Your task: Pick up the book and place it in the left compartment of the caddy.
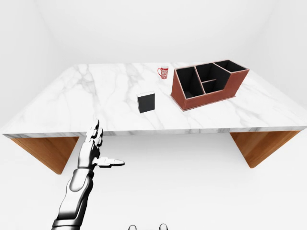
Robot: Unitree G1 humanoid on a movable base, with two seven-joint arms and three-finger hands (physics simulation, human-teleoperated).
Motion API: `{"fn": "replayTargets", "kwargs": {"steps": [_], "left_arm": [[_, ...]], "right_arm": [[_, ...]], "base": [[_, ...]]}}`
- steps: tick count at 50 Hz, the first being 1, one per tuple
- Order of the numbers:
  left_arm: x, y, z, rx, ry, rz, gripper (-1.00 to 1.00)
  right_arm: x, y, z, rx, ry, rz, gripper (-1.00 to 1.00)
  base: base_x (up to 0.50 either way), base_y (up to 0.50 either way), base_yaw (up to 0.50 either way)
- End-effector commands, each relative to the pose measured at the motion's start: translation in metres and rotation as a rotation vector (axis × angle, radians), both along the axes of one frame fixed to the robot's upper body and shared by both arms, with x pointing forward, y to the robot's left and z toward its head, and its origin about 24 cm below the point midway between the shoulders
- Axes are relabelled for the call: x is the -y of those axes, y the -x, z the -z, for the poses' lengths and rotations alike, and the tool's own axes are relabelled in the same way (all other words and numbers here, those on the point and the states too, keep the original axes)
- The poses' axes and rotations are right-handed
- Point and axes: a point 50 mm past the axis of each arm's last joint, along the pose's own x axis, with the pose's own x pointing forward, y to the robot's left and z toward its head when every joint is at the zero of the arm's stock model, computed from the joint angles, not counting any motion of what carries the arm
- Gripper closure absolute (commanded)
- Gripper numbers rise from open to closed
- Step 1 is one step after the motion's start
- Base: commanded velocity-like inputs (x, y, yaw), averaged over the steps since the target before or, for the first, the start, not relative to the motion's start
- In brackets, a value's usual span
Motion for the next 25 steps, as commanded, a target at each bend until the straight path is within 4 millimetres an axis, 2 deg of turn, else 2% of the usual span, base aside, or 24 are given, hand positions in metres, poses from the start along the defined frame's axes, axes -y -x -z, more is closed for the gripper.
{"fn": "replayTargets", "kwargs": {"steps": [1,24,25], "left_arm": [[-0.0006,-0.0017,0.0029,-0.013,0.001,0.0,-1.0],[-0.0006,-0.0017,0.0029,-0.013,0.001,0.0,-1.0],[-0.0009,-0.0018,0.0036,-0.016,0.002,0.0,-1.0]], "right_arm": [[-0.0002,0.0029,-0.0017,0.0,0.012,0.009,-1.0],[-0.0003,0.003,-0.0018,0.0,0.012,0.01,-1.0],[0.0023,0.0066,-0.0042,0.02,0.0,0.049,-1.0]], "base": [[0.0,0.0,0.0],[0.0,0.0,0.0],[0.0,0.0,0.0]]}}
